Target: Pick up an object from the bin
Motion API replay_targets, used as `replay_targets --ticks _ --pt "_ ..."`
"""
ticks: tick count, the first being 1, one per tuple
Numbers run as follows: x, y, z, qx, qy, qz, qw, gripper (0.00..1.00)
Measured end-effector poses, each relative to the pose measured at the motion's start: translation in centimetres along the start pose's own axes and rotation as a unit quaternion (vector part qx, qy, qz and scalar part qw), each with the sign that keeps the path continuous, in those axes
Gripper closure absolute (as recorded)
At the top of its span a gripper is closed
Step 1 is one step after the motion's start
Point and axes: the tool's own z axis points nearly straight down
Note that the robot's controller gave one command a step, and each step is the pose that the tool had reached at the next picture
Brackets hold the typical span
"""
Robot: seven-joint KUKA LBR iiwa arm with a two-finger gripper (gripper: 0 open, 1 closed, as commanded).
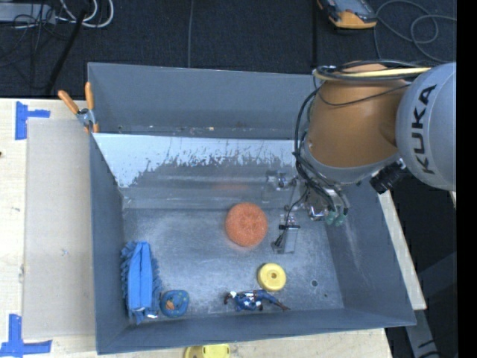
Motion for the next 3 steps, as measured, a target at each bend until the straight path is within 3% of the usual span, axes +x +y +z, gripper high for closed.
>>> replay_targets --ticks 1,2,3 --pt "-0.1 0.0 -0.5 0.0 -0.0043 0.001 1.0 0.0" --pt "4.0 -0.3 4.1 0.0 -0.0077 -0.067 0.9977 0.0" --pt "-0.8 -0.6 7.0 0.0 -0.005 -0.01 0.9999 0.0"
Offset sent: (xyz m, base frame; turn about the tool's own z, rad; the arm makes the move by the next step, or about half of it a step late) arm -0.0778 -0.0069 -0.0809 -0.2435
